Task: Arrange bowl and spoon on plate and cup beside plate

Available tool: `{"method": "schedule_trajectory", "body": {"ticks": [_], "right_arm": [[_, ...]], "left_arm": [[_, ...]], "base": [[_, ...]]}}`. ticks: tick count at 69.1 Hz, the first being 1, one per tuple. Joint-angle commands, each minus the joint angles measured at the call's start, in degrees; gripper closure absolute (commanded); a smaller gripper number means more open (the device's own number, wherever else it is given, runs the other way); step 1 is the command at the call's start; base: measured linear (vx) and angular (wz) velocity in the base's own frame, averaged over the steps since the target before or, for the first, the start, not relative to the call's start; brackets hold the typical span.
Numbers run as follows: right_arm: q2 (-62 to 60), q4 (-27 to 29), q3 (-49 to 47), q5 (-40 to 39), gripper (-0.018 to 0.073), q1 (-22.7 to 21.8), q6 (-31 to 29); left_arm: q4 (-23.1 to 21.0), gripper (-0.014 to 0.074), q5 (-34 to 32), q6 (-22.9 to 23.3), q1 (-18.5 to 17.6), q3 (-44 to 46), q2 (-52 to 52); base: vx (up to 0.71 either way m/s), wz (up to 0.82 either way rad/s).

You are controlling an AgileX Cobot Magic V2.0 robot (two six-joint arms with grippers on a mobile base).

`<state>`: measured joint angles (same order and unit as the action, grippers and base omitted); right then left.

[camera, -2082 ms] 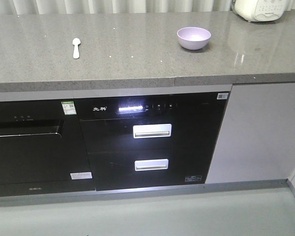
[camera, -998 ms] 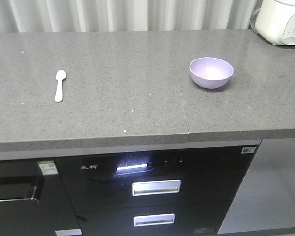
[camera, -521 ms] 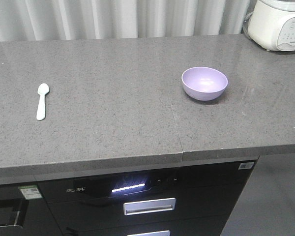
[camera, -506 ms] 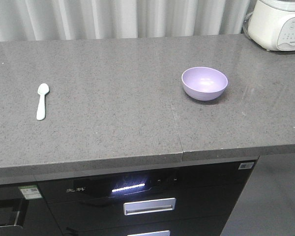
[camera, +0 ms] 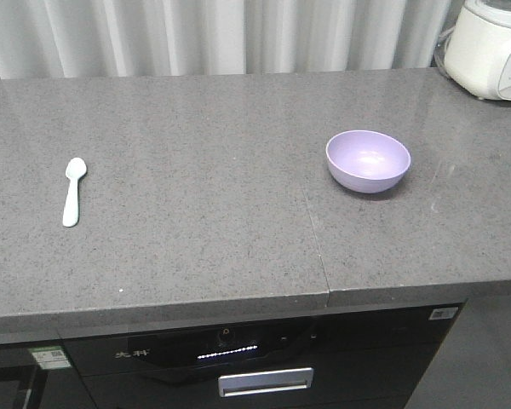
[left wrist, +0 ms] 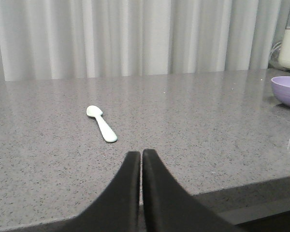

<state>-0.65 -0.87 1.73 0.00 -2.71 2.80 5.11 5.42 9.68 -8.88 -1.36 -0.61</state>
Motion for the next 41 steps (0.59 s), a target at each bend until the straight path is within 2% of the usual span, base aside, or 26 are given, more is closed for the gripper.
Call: {"method": "schedule_trajectory", "body": {"ticks": [1, 41], "right_arm": [[-0.5, -0.2, 0.4, -4.1, 0.0570, -0.3, -0.4], [-0.5, -0.2, 0.4, -4.1, 0.0570, -0.3, -0.4]], "left_arm": [[-0.5, 0.0603, -4.5, 0.1, 0.1, 1.1, -0.8], [-0.5, 0.0603, -4.5, 0.1, 0.1, 1.1, -0.8]], "base": [[0.07, 0.05], [0.07, 0.07]]}}
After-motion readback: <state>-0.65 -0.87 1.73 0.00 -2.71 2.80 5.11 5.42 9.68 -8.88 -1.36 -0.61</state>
